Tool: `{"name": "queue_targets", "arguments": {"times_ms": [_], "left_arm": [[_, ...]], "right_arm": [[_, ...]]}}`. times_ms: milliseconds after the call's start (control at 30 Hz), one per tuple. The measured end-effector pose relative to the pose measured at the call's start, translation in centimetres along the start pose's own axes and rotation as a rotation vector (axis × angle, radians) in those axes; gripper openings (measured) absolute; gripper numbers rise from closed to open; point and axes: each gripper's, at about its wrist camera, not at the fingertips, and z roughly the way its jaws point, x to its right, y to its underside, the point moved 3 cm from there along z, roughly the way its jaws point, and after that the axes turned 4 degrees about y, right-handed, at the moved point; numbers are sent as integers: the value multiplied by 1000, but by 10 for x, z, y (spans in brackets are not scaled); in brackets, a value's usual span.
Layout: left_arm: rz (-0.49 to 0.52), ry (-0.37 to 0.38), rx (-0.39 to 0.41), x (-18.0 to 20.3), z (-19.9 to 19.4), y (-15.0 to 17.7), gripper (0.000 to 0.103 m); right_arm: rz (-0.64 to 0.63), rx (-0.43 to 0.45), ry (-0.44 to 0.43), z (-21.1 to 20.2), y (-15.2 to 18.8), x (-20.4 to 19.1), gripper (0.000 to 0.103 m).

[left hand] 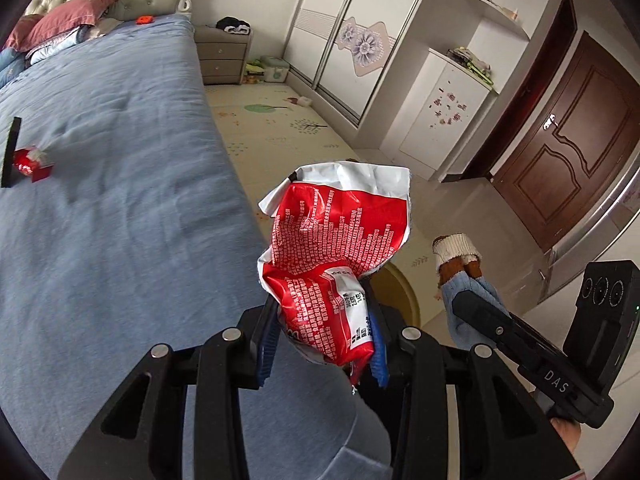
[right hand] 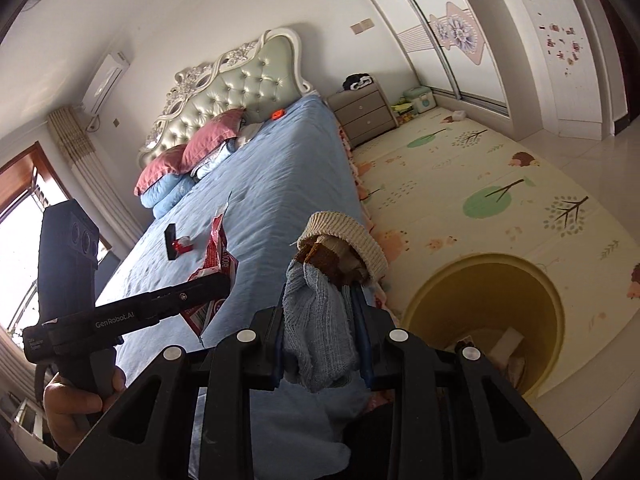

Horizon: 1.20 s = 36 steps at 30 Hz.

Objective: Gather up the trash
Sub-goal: 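Carry the grey sock and red chip bag over the yellow bucket, then open both tools to drop the sock and chip bag into the bucket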

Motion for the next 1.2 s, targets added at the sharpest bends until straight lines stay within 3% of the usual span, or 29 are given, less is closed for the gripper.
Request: {"name": "queue_targets", "arguments": {"times_ms": [400,700,800,867,900,933,1200], "left_arm": [[67,36,-157,49,94,-11,38],[123,36,-191,73,132,-24,38],[130,33,-210,76,143,-26,39],[137,15,-218,77,149,-25,50],[142,-1,-223,76,152,-24,67],[145,-20,-223,76,154,-24,80],[132,-11,-236,73,157,-25,85]], "right_arm": [[139,3,130,-3,5,96,28],[181,-32,171,13,10,125,28],[183,-48,180,19,11,131,32],[191,-65,189,23,14,135,43],[207,-64,189,22,15,136,55],[222,-58,184,22,15,138,58],[270,-50,199,13,16,151,58]]}}
